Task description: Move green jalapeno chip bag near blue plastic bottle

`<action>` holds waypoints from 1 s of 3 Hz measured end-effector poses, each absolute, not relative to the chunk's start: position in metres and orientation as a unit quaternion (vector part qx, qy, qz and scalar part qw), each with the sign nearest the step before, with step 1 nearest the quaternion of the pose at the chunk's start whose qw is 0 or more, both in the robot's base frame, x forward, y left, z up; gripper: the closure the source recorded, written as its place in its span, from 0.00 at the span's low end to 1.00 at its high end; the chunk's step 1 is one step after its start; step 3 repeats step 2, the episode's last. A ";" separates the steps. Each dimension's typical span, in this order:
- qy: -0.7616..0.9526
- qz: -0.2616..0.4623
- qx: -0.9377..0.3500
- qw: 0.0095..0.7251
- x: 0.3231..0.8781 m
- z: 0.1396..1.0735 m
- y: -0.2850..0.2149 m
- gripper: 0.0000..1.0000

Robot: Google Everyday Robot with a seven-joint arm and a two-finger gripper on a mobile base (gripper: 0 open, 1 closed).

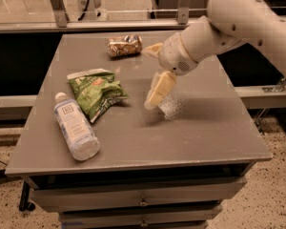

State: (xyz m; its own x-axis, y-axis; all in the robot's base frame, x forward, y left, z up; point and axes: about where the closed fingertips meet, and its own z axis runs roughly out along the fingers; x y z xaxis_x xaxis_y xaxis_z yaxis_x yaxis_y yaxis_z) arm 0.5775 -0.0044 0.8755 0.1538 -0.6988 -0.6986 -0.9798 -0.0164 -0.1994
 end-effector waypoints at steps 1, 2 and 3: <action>0.635 0.210 -0.640 0.378 0.594 0.910 -0.064 0.00; 0.631 0.205 -0.638 0.390 0.599 0.923 -0.066 0.00; 0.631 0.205 -0.638 0.390 0.599 0.923 -0.066 0.00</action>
Offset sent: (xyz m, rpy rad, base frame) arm 0.0145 -0.0536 0.0301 0.0685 -0.0187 -0.0839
